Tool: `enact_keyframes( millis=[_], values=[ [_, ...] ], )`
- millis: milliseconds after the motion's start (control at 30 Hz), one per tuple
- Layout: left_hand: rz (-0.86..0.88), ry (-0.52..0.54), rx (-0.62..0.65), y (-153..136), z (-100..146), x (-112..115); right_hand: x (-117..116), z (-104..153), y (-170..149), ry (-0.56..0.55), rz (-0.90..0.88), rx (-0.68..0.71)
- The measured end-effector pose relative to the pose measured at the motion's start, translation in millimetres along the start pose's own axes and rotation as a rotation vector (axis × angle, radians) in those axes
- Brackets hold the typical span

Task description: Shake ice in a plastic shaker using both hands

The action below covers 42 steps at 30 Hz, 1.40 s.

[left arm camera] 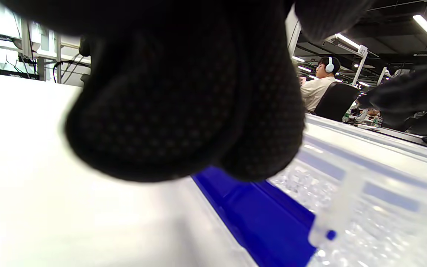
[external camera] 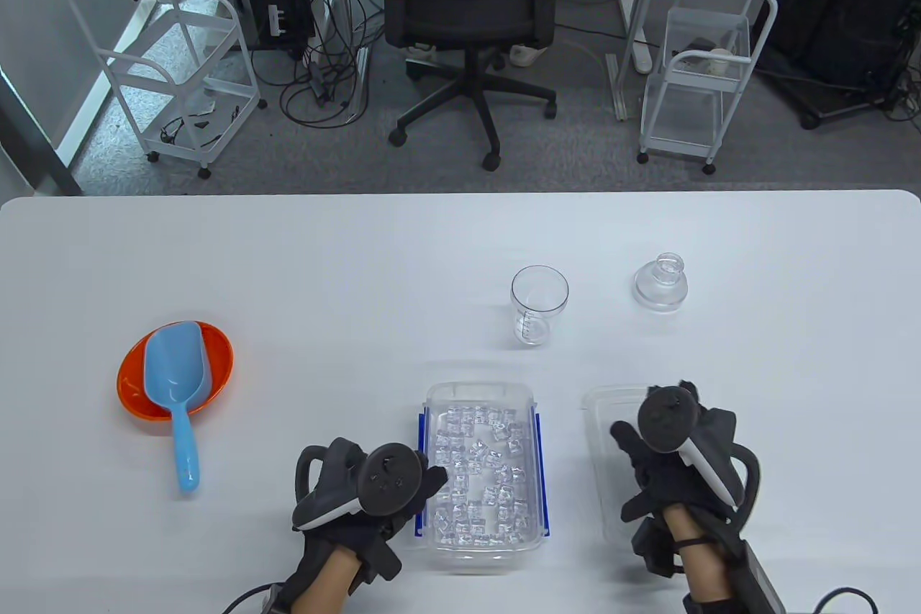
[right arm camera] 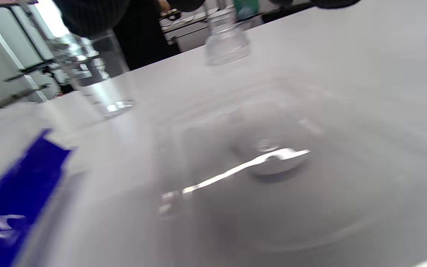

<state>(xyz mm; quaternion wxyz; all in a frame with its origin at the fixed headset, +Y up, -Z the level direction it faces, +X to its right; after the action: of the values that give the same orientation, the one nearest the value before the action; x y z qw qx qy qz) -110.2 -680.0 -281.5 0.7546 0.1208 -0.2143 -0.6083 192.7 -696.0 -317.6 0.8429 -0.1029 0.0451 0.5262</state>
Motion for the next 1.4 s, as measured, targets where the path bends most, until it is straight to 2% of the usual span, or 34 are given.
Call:
enact_keyframes(
  millis=[133,233,467,633,900,1000,1133,1233,1400],
  values=[
    [0.078,-0.05,0.04,4.5,0.6,3.9,-26.6,-9.1,48.7,0.13,-0.234,0.171],
    [0.138,-0.111,0.09,10.2,0.4,8.6,-42.6,-18.8,70.4,0.201,-0.239,0.22],
    [0.143,-0.306,0.207,27.9,-2.4,29.1,-68.9,-27.3,69.1,0.233,-0.195,0.195],
    [0.138,-0.375,0.222,31.3,-3.5,38.1,-76.6,-24.4,56.9,0.278,-0.168,0.21],
    [0.149,-0.361,0.195,26.7,-3.8,35.7,-77.8,-29.1,48.5,0.266,-0.185,0.162],
    [0.155,-0.37,0.18,24.0,-4.6,36.2,-74.7,-28.0,48.9,0.214,-0.128,0.148],
    [0.099,-0.409,0.097,17.0,-1.6,33.8,-69.9,-25.7,49.2,0.144,-0.059,0.134],
    [0.076,-0.385,0.051,10.6,-1.3,31.0,-68.8,-23.6,49.8,0.132,-0.062,0.144],
    [0.016,-0.332,-0.11,-8.9,3.6,21.7,-61.9,-19.5,50.4,0.074,-0.074,0.156]
  ],
)
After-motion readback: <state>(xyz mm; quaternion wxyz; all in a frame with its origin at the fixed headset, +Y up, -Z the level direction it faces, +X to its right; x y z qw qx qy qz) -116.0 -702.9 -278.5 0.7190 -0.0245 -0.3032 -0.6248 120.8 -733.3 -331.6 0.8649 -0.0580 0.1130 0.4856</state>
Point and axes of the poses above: the tracker on the back of each hand, its own y axis roughly to the thumb side, its own z axis roughly from the fingertips to the wrist, x = y × z, the point moved 4 cm from there along -z, roughly from the wrist to the fingertips, and after that the axes turned 2 degrees about -y, right-handed, at the moved point
